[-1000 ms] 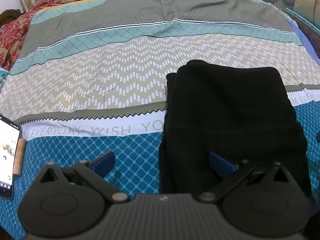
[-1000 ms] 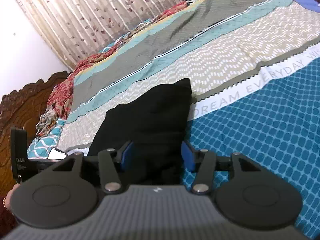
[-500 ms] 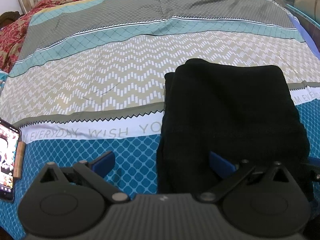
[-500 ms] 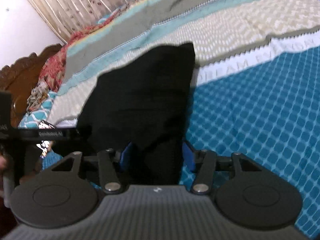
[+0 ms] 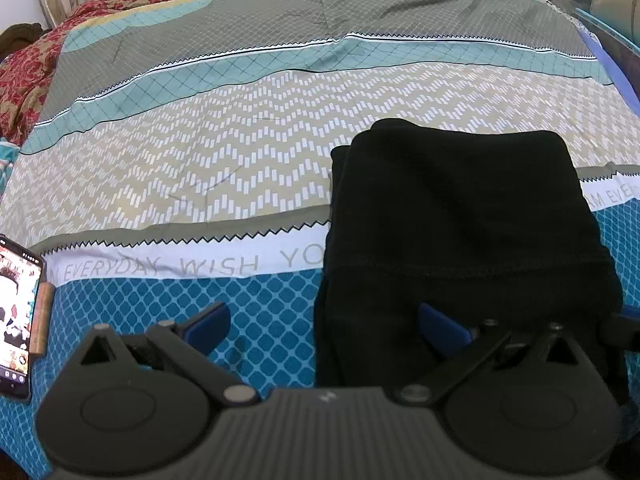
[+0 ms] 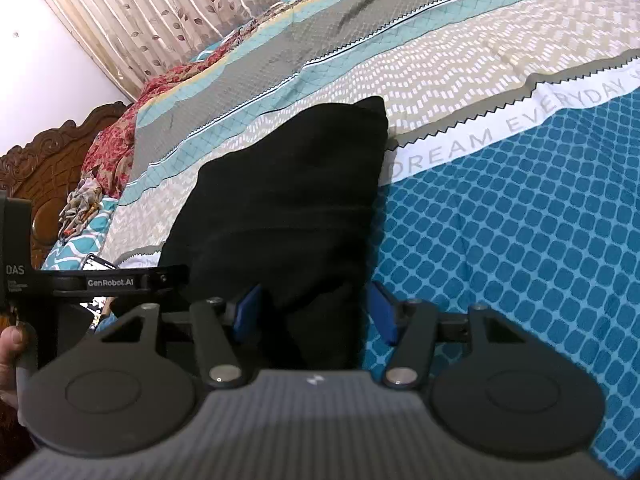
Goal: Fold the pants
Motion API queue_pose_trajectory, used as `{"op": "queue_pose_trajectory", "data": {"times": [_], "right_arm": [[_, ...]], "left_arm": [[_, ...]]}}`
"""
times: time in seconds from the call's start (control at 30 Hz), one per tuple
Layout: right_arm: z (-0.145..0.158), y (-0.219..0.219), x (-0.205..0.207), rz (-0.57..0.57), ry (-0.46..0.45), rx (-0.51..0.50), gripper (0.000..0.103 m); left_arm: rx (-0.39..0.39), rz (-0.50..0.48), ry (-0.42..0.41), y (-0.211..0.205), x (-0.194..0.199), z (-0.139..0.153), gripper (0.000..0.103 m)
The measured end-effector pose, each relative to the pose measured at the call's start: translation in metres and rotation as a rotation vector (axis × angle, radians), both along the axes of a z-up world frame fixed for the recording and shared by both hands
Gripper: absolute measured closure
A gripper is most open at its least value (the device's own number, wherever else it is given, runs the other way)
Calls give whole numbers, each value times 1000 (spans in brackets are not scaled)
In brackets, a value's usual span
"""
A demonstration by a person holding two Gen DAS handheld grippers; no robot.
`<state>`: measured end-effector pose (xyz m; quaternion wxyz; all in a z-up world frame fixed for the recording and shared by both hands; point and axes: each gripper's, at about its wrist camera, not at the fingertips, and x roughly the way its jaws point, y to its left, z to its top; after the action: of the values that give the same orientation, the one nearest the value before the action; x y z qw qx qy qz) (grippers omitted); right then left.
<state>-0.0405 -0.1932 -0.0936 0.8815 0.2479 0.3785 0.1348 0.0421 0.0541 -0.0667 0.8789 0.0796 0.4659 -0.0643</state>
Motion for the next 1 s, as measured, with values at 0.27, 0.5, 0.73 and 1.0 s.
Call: {"op": "queue_pose_trajectory", "data": {"times": [0.27,0.5,0.73,1.0], "right_arm": [[0,1,0,-10,1,4,42],[0,2,0,-20,1,9,39],[1,2,0,-30,-3,22,31],[4,3,8,-17,-13,17,19]], "left_arm": [[-1,1,0,0,0,0,0],[-1,1,1,1,1,0,0],[-9,0,13,1,2,-1,0],[-58,-24,39,9,15,7,0]]}}
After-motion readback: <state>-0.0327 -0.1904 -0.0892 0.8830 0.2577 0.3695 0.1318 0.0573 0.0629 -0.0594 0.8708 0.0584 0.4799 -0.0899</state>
